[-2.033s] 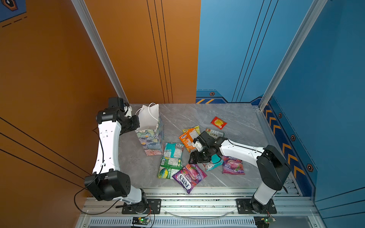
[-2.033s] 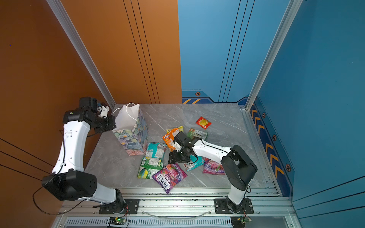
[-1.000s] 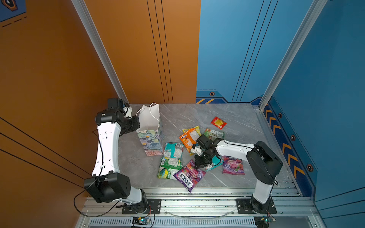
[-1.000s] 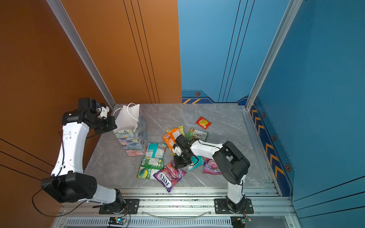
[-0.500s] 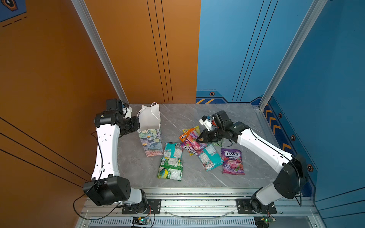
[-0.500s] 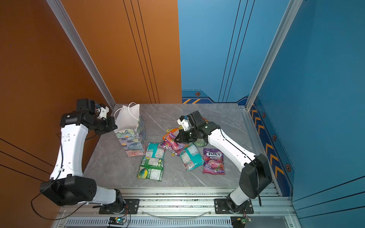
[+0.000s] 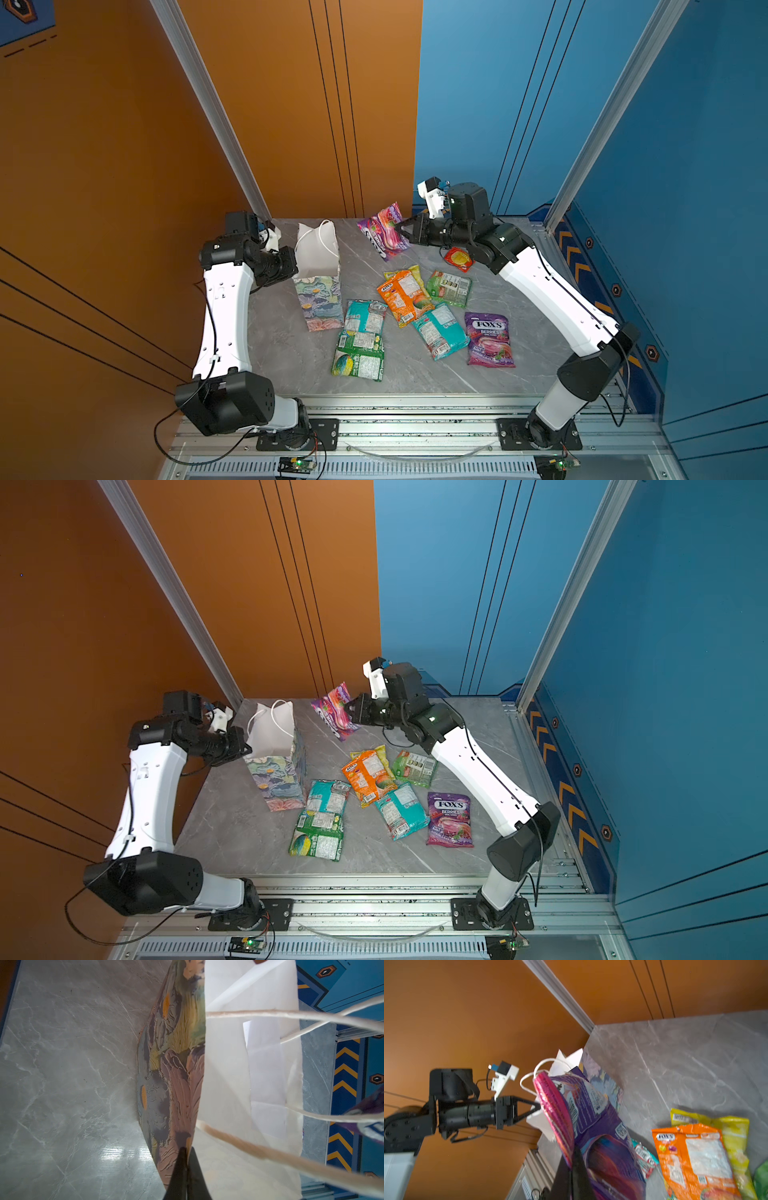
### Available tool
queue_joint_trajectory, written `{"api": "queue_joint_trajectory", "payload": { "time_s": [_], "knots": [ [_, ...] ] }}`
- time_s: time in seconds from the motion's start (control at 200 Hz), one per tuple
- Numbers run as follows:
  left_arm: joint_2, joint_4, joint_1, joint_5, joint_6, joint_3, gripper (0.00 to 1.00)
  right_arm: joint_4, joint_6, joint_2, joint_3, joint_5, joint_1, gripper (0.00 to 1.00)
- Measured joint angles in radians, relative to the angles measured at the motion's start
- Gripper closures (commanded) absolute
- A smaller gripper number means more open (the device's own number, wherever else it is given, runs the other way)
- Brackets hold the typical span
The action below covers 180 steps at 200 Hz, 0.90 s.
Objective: Place the snacks into the paper bag
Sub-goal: Place the snack in the paper bag.
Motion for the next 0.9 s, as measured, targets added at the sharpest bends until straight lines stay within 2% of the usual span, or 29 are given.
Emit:
{"api": "queue_joint_trajectory", "payload": {
  "time_s": [0.25, 0.495, 0.901],
  "knots": [
    [-0.002, 0.015, 0.0, 0.061, -0.011, -0.006, 1.0, 0.032, 0.006, 0.204, 0.277, 0.169, 0.038, 1.0],
    [-0.015, 0.027, -0.001, 0.096, -0.019, -0.024, 1.0, 0.076, 0.018, 0.391, 0.534, 0.261, 0.085, 1.0],
    [-0.036, 0.032, -0.008, 0.12, -0.022, -0.053, 1.0, 0.216, 0.046, 0.521, 0.615, 0.331, 0.164, 1.0]
  ]
}}
